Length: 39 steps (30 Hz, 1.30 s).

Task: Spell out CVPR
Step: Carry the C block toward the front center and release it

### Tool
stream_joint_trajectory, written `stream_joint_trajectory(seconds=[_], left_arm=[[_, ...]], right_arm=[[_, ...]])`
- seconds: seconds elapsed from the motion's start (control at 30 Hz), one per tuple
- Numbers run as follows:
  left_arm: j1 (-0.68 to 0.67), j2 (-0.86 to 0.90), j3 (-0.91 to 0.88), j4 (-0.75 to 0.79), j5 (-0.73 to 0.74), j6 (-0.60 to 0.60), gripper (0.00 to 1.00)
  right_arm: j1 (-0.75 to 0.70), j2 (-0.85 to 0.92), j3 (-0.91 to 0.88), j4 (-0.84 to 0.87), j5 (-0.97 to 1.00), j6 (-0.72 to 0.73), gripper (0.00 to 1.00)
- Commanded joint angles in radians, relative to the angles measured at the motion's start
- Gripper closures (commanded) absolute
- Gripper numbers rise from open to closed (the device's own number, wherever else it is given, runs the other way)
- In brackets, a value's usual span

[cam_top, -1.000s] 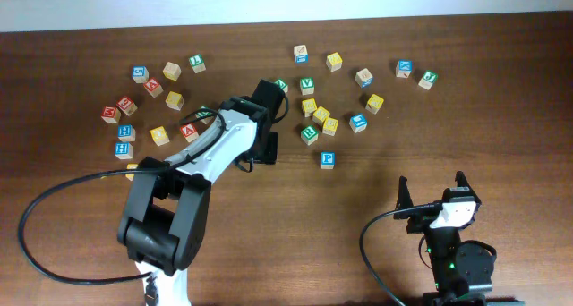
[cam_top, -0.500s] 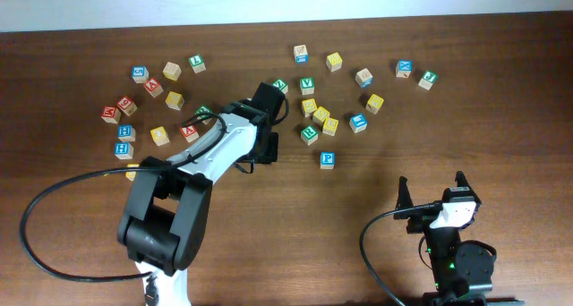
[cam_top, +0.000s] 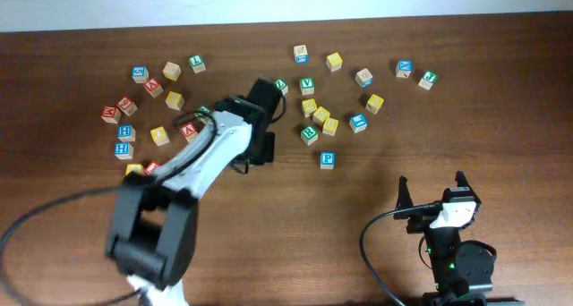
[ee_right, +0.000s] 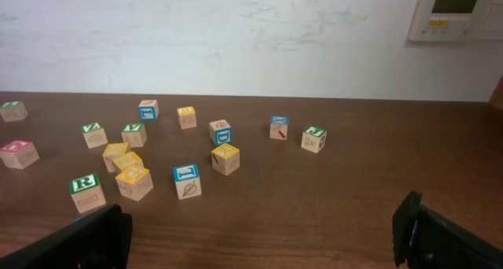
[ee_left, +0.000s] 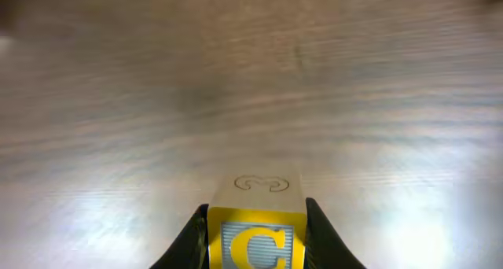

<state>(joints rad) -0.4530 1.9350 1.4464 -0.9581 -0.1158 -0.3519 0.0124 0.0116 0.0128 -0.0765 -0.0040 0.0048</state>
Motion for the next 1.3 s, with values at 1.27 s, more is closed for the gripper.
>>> stream_joint_trajectory(seconds=[1.27], left_arm=[[-0.142, -0.182, -0.438, 0.213, -0.01, -0.292, 0.8]], right_arm=[[-0.006, -0.008, -0.007, -0.004, 0.005, 0.01, 0.02]])
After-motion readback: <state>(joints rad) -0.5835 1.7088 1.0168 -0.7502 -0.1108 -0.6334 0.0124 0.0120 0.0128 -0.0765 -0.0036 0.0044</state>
